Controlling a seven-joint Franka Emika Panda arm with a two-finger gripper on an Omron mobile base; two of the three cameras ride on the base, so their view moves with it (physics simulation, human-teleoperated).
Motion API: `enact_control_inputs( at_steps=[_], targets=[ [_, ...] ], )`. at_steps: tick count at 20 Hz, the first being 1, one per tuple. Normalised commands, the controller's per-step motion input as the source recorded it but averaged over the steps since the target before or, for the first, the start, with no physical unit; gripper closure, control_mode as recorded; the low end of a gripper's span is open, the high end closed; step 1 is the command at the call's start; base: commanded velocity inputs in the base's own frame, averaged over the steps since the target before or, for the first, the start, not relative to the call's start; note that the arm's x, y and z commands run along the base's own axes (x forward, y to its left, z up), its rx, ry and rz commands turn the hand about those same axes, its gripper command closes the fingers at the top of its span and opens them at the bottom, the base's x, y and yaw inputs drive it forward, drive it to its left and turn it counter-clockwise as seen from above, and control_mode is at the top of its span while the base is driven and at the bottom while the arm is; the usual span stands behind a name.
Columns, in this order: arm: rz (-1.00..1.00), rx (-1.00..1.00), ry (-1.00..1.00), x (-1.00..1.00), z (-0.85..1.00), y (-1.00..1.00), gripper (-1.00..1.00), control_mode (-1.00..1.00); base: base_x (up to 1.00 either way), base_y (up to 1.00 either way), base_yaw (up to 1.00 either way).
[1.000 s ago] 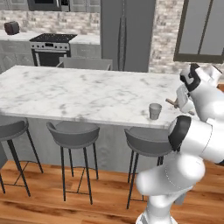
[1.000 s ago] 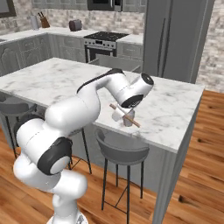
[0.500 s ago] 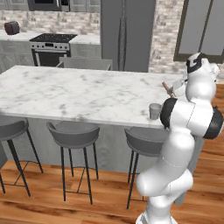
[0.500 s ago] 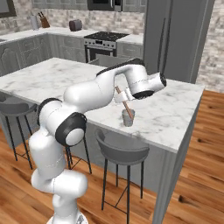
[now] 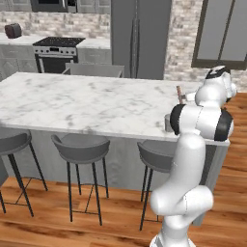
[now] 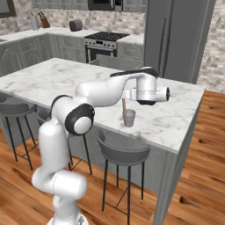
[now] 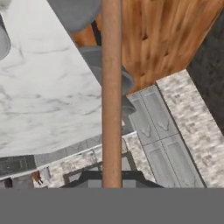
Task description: Take a straw from the drawer in front and place it inside the glass cup on the dining counter.
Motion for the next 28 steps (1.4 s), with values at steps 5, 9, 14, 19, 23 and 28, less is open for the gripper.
enact_control_inputs(
  at_steps=[5, 9, 14, 19, 23, 28],
  targets=[
    [-0.11, 0.16, 0.0, 0.25, -0.13, 0.06, 1.0, -1.0, 0.0, 0.0, 0.0],
    [-0.07, 0.07, -0.07, 0.05, 0.0, 0.0, 1.0, -1.0, 0.0, 0.0, 0.0],
    [-0.02, 0.03, -0.04, 0.3, -0.09, 0.02, 1.0, -1.0, 0.0, 0.0, 0.0],
    [0.0, 0.0, -0.03, 0.39, -0.2, 0.01, 1.0, -1.0, 0.0, 0.0, 0.0],
    [0.0, 0.0, -0.05, 0.25, -0.16, 0.0, 1.0, -1.0, 0.0, 0.0, 0.0],
    [0.0, 0.0, -0.07, 0.13, -0.2, -0.01, 1.0, -1.0, 0.0, 0.0, 0.0]
  ],
)
